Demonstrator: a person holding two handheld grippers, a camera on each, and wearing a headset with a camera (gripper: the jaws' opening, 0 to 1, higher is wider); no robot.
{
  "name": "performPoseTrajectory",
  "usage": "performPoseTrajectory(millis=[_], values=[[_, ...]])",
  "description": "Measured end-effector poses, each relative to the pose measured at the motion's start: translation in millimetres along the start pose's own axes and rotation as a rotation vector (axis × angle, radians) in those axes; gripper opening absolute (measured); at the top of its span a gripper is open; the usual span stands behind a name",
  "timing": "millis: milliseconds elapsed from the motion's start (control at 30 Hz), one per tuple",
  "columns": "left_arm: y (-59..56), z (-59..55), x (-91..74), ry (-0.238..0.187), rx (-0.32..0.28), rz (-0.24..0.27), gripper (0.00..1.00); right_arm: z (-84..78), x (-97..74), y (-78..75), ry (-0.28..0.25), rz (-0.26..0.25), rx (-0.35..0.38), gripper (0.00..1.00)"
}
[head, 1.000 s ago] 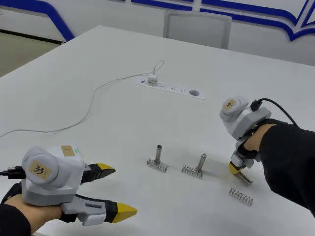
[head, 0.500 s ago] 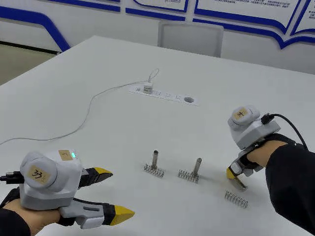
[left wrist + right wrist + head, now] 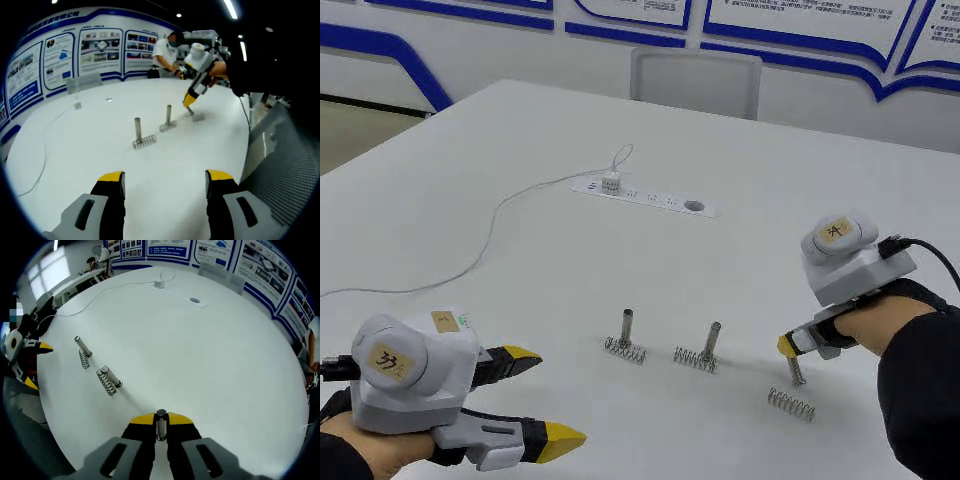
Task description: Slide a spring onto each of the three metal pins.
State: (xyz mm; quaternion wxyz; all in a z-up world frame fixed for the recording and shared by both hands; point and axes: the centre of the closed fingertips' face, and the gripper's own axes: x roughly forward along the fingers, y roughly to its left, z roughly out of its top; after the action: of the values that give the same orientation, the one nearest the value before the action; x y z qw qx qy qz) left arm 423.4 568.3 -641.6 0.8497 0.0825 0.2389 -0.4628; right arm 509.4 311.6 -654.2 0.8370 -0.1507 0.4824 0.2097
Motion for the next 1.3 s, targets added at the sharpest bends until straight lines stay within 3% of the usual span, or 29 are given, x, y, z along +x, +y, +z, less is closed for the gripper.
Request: performPoseTrajectory(millis=[267, 700, 833, 900, 1000, 1200, 1300], values=[[-1.3, -1.6, 0.6, 0.008, 0.004, -0.006, 0.66, -6.4, -8.4, -2.5, -0.082, -0.013, 0.031, 0.08], [-0.4, -1.0, -0.2, 0.005, 0.003, -0.002, 0.66, 5.2, -16.5, 1.9, -0.240, -0.018, 0.048, 0.08], [-0.7, -1.0, -0.4, 0.005, 0.003, -0.002, 0.66, 6.9, -15.2, 1.1, -0.276, -0.016, 0.062, 0.08], [-0.9, -0.9, -0.5, 0.005, 0.003, -0.002, 0.66, 4.3, -11.0, 0.3, -0.264, -0.006, 0.080, 0.08], [-1.1, -0.8, -0.5, 0.005, 0.003, -0.003, 0.66, 0.2, -10.3, 2.4, -0.266, -0.006, 0.074, 0.08], [-1.8, -1.2, -0.1, 0.008, 0.005, -0.006, 0.66, 4.7, -12.1, 2.0, -0.342, -0.015, 0.017, 0.09], [-1.2, -1.3, -0.4, 0.008, 0.003, -0.004, 0.66, 4.9, -12.8, 1.7, -0.377, -0.003, 0.032, 0.09]])
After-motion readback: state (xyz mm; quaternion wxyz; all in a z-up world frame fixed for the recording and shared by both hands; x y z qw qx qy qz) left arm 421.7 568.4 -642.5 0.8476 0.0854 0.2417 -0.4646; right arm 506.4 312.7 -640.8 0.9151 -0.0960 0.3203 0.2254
